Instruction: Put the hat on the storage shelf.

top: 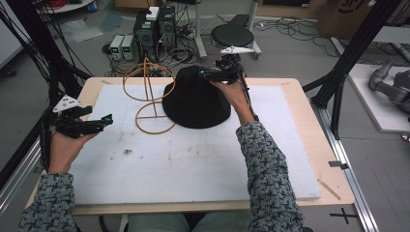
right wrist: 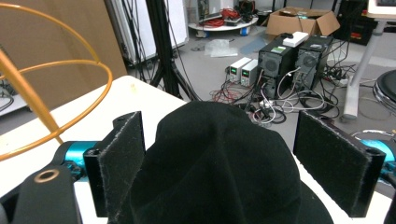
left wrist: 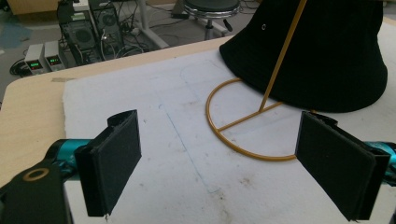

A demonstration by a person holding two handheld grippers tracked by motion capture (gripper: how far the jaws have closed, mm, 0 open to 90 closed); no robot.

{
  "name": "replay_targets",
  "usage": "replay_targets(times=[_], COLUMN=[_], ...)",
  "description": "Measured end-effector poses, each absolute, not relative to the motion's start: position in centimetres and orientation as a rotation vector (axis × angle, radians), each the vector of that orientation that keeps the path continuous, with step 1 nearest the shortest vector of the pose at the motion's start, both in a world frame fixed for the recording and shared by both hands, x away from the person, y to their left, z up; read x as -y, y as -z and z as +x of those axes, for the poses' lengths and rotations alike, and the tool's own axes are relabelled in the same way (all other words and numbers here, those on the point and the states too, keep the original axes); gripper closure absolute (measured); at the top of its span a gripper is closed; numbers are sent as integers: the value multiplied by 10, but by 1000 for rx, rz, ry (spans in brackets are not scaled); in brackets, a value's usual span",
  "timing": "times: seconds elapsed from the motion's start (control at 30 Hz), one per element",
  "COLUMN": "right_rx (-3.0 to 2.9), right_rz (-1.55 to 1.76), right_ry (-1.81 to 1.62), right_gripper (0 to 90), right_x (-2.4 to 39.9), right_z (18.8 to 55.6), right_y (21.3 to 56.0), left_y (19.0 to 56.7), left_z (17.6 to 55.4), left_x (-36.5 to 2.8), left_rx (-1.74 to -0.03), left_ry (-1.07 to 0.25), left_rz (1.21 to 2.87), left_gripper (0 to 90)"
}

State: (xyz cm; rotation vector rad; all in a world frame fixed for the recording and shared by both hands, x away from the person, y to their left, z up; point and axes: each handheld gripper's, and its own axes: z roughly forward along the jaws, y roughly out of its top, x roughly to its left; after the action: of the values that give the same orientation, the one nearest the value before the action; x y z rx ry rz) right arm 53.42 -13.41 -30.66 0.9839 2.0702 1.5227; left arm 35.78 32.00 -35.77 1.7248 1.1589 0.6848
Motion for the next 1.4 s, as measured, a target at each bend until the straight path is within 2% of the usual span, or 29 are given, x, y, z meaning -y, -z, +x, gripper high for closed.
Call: replay_targets(times=[0.53,0.83,1.4], right_rx=[-1973,-1957,-1962], right_rz=[1106,1113,1095], right_ry=[-1586,-1582,-1509], right_gripper=[220,284,619], right_x=[117,107,98], right_z=[552,557,557], right_y=[332,341,346], left_y=[355,355,353], left_z=[357,356,356], left_x=[-320,-322,-322], left_rx=[-1147,-1153,-1152], left_ry=[-690,-691,-695], left_rz=[1725,1717,1713], left_gripper=[146,146,146])
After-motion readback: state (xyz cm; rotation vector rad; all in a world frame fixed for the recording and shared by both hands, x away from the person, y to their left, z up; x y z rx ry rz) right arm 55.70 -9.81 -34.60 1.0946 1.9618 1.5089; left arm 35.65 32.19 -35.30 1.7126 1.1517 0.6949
